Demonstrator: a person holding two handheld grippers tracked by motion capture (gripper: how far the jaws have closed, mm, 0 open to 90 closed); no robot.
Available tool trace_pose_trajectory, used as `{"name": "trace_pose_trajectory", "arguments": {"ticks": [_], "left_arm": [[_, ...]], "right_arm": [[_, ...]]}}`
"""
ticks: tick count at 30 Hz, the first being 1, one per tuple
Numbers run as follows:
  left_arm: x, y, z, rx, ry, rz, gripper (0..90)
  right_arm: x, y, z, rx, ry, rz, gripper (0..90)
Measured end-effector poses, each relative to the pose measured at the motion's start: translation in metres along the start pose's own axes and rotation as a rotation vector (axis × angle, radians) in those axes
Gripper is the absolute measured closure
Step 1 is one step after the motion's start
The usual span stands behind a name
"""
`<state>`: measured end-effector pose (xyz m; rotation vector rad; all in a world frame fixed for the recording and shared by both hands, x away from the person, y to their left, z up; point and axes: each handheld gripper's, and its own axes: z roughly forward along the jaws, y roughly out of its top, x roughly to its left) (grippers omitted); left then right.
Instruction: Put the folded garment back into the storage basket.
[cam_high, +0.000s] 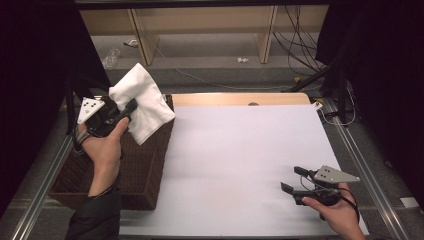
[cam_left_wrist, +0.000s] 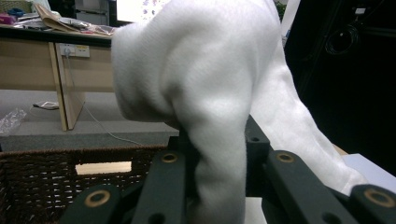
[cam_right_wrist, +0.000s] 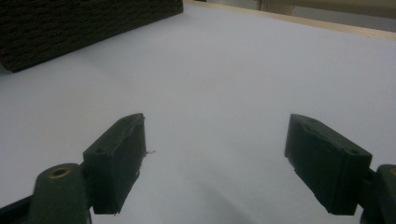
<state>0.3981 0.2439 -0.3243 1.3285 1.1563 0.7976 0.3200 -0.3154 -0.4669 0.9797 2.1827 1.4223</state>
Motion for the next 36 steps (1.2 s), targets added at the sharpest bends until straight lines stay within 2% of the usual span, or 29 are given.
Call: {"name": "trace_pose_trajectory", "arguments": {"ticks": [36], "left_arm": [[0.013,-0.005,0.001,0.022,0.033,-0.016,75.0]], "right_arm": [[0.0,0.0,0.0,0.002,0.0,-0.001,21.5]]}}
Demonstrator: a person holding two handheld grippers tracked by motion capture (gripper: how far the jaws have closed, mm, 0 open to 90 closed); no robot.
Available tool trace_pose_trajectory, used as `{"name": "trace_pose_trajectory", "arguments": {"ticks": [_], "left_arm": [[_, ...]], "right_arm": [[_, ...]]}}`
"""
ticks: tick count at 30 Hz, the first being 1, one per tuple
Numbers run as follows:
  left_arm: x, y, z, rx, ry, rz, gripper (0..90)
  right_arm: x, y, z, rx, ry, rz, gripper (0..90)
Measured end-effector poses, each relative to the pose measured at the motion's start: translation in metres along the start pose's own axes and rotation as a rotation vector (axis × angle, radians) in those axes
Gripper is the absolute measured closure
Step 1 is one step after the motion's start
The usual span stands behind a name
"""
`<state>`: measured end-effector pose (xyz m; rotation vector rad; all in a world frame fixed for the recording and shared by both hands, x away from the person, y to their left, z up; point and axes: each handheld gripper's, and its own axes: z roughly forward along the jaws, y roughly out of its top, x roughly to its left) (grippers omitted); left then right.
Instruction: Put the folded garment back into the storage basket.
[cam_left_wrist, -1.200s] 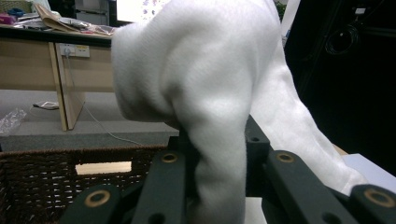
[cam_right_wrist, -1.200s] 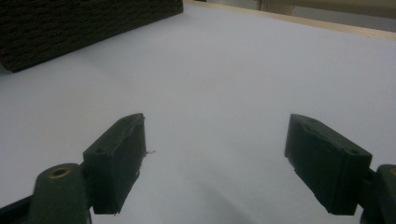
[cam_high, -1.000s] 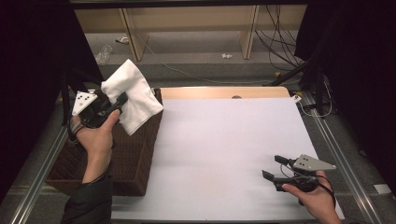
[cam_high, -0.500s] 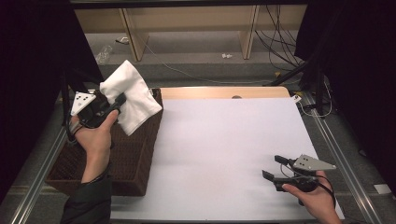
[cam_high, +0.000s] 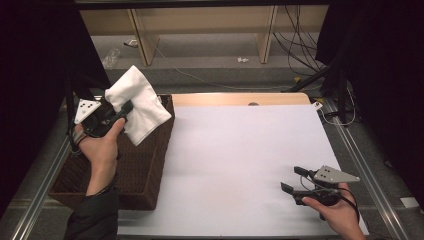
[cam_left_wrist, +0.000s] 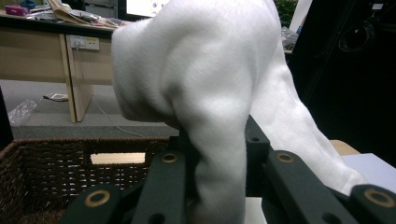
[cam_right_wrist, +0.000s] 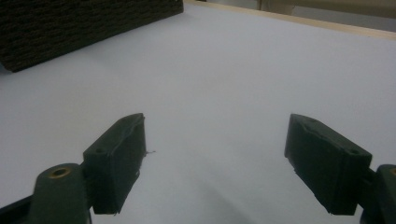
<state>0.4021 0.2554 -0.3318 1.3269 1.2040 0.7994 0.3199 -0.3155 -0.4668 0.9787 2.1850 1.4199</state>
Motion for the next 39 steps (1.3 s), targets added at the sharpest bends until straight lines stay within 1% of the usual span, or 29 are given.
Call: {"name": "trace_pose_trajectory", "arguments": {"ticks": [8,18,24,39], "left_arm": [[0.004,-0.001,0.0,0.004,0.012,-0.001,75.0],[0.008,-0.003,0.001,0.011,0.023,-0.012,75.0],[0.012,-0.005,0.001,0.018,0.034,-0.008,75.1],[0.02,-0.009,0.002,0.03,0.051,-0.021,75.0]], "right_arm": [[0.0,0.0,0.0,0.0,0.001,0.001,21.5],[0.0,0.0,0.0,-0.003,0.001,0.002,21.5],[0.0,0.0,0.0,-0.003,0.002,0.002,21.5],[0.0,0.0,0.0,-0.003,0.001,0.002,21.5]]}}
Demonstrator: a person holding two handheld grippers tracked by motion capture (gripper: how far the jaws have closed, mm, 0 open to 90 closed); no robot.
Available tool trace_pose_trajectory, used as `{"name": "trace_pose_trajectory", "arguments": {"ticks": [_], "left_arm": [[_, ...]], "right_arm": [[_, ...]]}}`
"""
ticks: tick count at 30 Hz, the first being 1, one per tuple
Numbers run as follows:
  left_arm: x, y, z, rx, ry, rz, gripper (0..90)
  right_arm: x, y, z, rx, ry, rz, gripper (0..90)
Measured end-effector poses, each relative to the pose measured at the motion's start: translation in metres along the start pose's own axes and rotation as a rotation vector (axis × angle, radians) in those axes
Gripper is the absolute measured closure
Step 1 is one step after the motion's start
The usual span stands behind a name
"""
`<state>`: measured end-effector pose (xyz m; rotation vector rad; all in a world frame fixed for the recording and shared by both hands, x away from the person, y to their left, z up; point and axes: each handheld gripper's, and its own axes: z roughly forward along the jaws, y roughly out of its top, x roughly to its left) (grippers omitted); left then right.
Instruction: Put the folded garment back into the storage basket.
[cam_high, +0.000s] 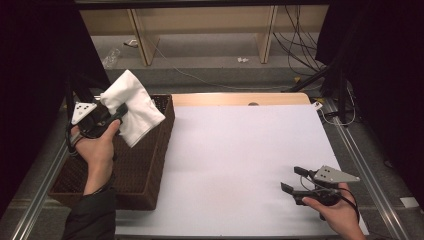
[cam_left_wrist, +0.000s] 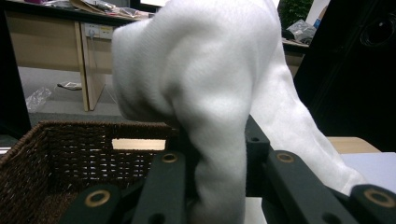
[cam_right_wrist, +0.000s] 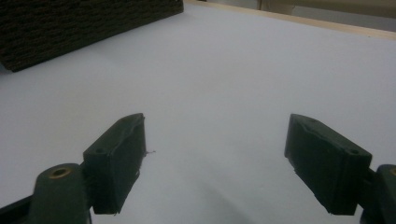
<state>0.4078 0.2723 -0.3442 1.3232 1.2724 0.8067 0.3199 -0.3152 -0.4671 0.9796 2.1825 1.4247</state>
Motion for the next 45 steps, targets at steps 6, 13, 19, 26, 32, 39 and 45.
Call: {"name": "trace_pose_trajectory", "arguments": {"ticks": [6,13,19,26,32,39,45], "left_arm": [[0.004,-0.002,0.001,0.008,0.009,-0.007,75.1],[0.006,-0.004,0.003,0.02,0.013,-0.009,75.1],[0.009,-0.006,0.003,0.028,0.02,-0.012,75.0],[0.011,-0.008,0.005,0.037,0.023,-0.016,75.0],[0.014,-0.011,0.006,0.047,0.03,-0.02,75.0],[0.017,-0.014,0.007,0.059,0.036,-0.023,75.0],[0.02,-0.016,0.009,0.07,0.043,-0.029,75.0]], "right_arm": [[0.0,0.0,0.0,0.0,0.0,0.0,21.5],[0.0,0.0,0.0,0.005,0.0,-0.003,21.5],[0.0,0.0,0.0,0.001,0.001,-0.002,21.5],[0.0,0.0,0.001,-0.001,0.002,-0.001,21.5],[0.0,0.0,0.0,0.003,0.002,0.0,21.5],[0.0,0.0,0.0,0.005,0.0,-0.002,21.5],[0.0,0.0,0.0,0.002,0.0,-0.001,21.5]]}}
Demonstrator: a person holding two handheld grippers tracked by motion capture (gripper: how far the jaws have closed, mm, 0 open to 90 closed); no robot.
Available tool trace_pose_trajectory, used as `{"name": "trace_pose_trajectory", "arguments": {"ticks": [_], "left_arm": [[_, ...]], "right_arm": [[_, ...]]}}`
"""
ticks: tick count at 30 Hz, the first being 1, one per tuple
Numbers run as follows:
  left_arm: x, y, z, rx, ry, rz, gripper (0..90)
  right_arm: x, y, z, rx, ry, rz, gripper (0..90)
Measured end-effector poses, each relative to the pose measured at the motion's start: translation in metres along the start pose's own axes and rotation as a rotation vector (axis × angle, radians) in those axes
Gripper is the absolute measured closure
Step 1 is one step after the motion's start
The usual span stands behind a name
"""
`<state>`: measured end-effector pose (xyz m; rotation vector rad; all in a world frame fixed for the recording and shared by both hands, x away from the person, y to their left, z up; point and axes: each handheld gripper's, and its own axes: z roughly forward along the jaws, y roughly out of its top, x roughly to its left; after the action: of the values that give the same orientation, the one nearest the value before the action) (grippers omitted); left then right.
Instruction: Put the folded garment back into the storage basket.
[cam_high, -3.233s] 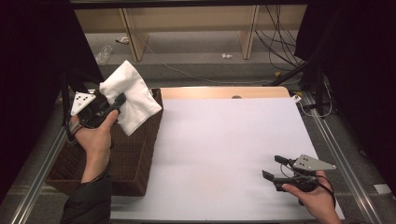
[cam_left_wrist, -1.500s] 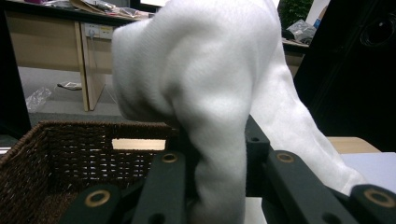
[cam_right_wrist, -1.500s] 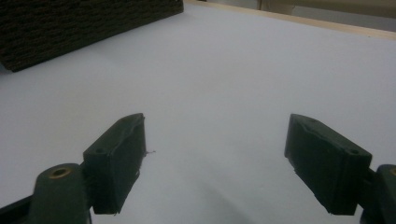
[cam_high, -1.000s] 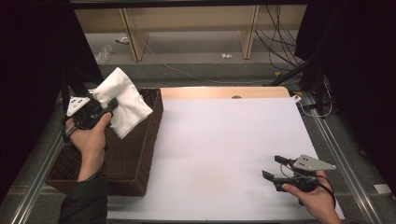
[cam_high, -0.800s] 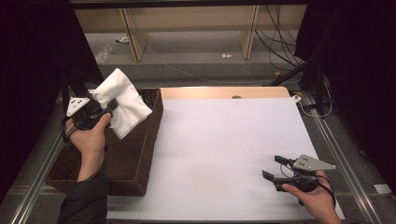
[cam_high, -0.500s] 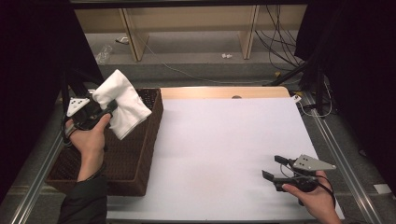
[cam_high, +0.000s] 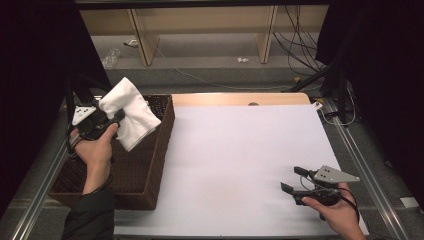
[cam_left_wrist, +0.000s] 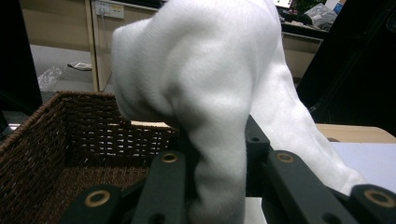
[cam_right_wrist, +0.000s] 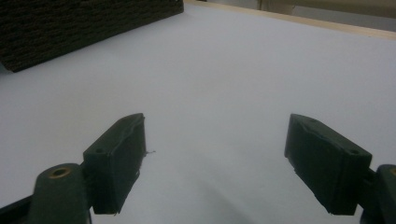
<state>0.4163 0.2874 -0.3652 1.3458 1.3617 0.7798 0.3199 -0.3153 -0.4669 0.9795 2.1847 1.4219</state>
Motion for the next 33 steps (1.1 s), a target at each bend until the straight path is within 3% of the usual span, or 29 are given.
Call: {"name": "trace_pose_trajectory", "arguments": {"ticks": [33], "left_arm": [[0.011,-0.007,0.003,0.022,0.025,-0.021,75.0]], "right_arm": [[0.0,0.0,0.0,0.003,0.0,-0.002,21.5]]}}
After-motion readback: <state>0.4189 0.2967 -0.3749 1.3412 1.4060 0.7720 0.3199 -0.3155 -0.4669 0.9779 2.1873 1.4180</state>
